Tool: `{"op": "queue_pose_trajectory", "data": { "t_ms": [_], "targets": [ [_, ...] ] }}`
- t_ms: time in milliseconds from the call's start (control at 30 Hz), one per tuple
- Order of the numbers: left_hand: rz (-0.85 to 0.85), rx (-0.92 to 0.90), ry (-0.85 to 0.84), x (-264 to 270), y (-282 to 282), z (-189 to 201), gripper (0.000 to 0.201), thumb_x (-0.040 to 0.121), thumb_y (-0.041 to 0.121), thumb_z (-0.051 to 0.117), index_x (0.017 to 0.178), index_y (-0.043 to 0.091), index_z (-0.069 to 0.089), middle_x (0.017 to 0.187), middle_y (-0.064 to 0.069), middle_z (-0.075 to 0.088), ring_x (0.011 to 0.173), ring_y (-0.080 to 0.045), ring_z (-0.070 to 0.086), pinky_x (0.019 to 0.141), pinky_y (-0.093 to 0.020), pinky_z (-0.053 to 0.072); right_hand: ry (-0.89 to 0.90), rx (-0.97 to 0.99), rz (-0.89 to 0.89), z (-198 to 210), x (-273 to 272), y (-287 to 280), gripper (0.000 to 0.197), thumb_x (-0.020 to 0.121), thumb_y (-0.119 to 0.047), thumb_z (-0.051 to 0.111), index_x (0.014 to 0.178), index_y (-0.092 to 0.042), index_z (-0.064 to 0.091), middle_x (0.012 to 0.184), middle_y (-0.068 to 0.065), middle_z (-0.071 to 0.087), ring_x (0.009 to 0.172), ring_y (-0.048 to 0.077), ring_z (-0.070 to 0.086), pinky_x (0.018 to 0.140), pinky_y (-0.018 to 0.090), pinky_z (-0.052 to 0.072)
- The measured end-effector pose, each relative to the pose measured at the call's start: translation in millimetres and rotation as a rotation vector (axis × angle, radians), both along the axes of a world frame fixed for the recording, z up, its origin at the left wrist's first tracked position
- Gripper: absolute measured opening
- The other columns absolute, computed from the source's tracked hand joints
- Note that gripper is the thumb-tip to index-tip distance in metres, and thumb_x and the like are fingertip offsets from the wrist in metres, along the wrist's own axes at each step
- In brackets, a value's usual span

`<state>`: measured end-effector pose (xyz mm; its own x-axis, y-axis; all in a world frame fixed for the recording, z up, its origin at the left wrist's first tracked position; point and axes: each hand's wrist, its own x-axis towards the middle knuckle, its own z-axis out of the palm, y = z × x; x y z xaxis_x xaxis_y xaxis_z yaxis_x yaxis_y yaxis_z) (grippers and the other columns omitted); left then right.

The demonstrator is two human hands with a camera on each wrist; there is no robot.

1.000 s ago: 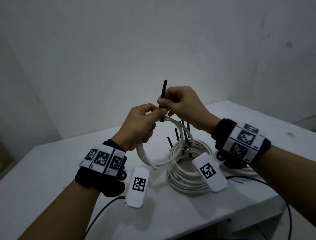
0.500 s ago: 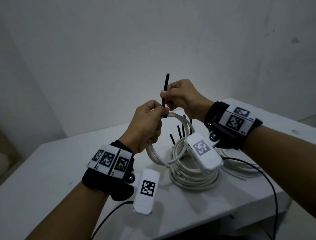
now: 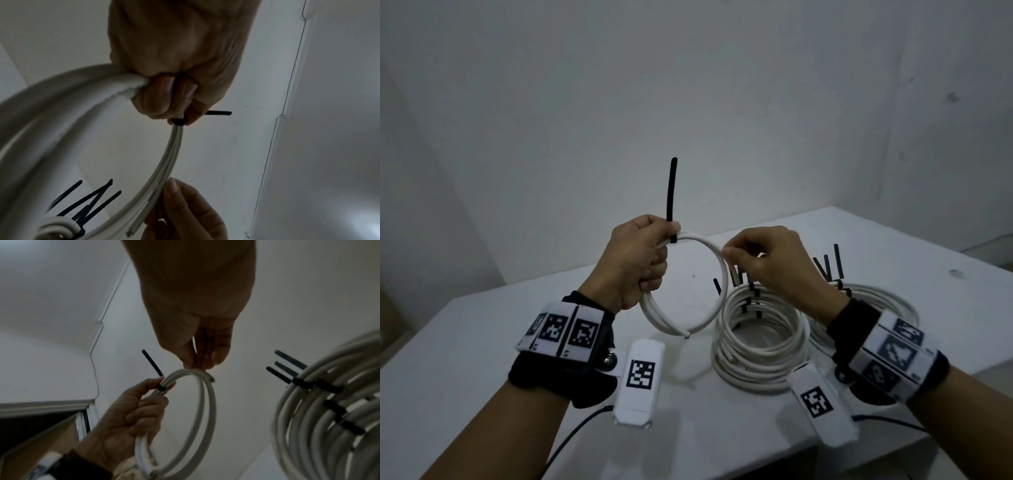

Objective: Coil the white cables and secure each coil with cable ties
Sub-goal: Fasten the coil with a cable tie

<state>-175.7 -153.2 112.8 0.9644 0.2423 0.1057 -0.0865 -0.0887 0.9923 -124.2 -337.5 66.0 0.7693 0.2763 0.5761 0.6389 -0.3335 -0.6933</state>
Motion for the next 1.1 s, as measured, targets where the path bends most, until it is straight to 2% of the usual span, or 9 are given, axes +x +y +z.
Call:
{"op": "queue_pose_trajectory", "data": {
  "t_ms": [167, 300, 433, 567, 633, 800, 900, 1000, 1100],
  "targets": [
    [0.028, -0.084, -0.001, -1.8, -2.3, -1.7, 0.017, 0.093, 0.016, 0.056, 0.076, 0.014, 0.053, 0.045, 0.004, 0.025, 0.032, -0.008, 0.016, 0.036, -0.01, 0.015, 0.118, 0.099, 0.072, -0.5, -2.6, 4.7, 0.009, 0.081, -0.016, 0.073, 0.072, -0.013, 0.07, 0.065, 0.004, 0.068, 0.051, 0.005, 0.054, 0.052, 0.017, 0.046],
    [0.077, -0.086, -0.036, -0.1, -4.9, -6.0, 0.017, 0.093, 0.015, 0.057, 0.077, 0.013, 0.052, 0.042, 0.005, 0.026, 0.031, -0.008, 0.016, 0.037, -0.011, 0.016, 0.038, 0.084, -0.003, -4.6, -3.0, 9.7, 0.013, 0.078, -0.018, 0.075, 0.069, -0.016, 0.068, 0.059, -0.011, 0.062, 0.05, -0.003, 0.052, 0.055, 0.008, 0.038],
    [0.11, -0.094, -0.07, 1.7, -7.3, -10.3, 0.016, 0.093, 0.014, 0.057, 0.078, 0.013, 0.051, 0.041, 0.006, 0.027, 0.032, -0.009, 0.016, 0.038, -0.011, 0.016, -0.029, 0.04, -0.057, -9.5, -2.9, 16.3, 0.014, 0.08, -0.019, 0.073, 0.07, -0.02, 0.065, 0.057, -0.016, 0.056, 0.056, -0.003, 0.052, 0.056, 0.009, 0.037],
    [0.07, -0.219, -0.013, 1.9, -5.1, -8.2, 0.02, 0.093, 0.014, 0.056, 0.075, 0.016, 0.048, 0.041, 0.006, 0.026, 0.03, -0.007, 0.015, 0.036, -0.01, 0.014, 0.011, 0.124, -0.028, -13.2, -1.0, 19.7, 0.01, 0.08, -0.017, 0.073, 0.073, -0.011, 0.068, 0.061, -0.009, 0.061, 0.054, 0.003, 0.05, 0.058, 0.015, 0.041],
    [0.068, -0.241, -0.001, 1.7, -4.6, -8.7, 0.022, 0.093, 0.013, 0.056, 0.073, 0.016, 0.047, 0.042, 0.006, 0.025, 0.03, -0.007, 0.015, 0.035, -0.01, 0.013, 0.021, 0.159, -0.024, -15.6, -1.5, 22.9, 0.011, 0.079, -0.016, 0.073, 0.073, -0.009, 0.069, 0.06, -0.005, 0.063, 0.053, 0.004, 0.049, 0.056, 0.014, 0.039],
    [0.09, -0.232, -0.018, 1.6, -5.3, -11.9, 0.022, 0.093, 0.014, 0.056, 0.074, 0.016, 0.045, 0.042, 0.005, 0.025, 0.031, -0.008, 0.016, 0.036, -0.01, 0.014, 0.101, 0.212, -0.011, -20.6, -2.9, 30.5, 0.014, 0.08, -0.018, 0.073, 0.07, -0.011, 0.067, 0.055, -0.009, 0.057, 0.049, 0.002, 0.046, 0.054, 0.013, 0.034],
    [0.076, -0.248, -0.006, 2.8, -3.7, -12.9, 0.022, 0.093, 0.014, 0.056, 0.075, 0.016, 0.045, 0.042, 0.005, 0.025, 0.03, -0.007, 0.016, 0.035, -0.009, 0.015, 0.048, 0.174, -0.046, -21.9, -2.8, 31.3, 0.013, 0.081, -0.019, 0.072, 0.072, -0.013, 0.066, 0.064, -0.011, 0.057, 0.056, -0.001, 0.049, 0.057, 0.011, 0.033],
    [0.059, -0.278, 0.006, 4.8, -2.4, -13.5, 0.019, 0.093, 0.015, 0.057, 0.077, 0.016, 0.046, 0.042, 0.005, 0.026, 0.03, -0.007, 0.017, 0.033, -0.01, 0.015, -0.013, 0.148, -0.062, -22.3, -2.4, 30.3, 0.014, 0.082, -0.019, 0.07, 0.076, -0.02, 0.057, 0.081, -0.006, 0.058, 0.07, 0.002, 0.054, 0.065, 0.014, 0.039],
    [0.044, -0.303, -0.006, 6.1, 0.4, -14.8, 0.015, 0.092, 0.017, 0.059, 0.082, 0.015, 0.049, 0.044, 0.005, 0.027, 0.029, -0.006, 0.019, 0.031, -0.012, 0.017, 0.175, 0.254, 0.039, -21.2, -3.8, 27.4, 0.022, 0.084, -0.013, 0.067, 0.091, -0.021, 0.047, 0.088, 0.002, 0.061, 0.066, 0.017, 0.065, 0.056, 0.029, 0.052]
  ]
}}
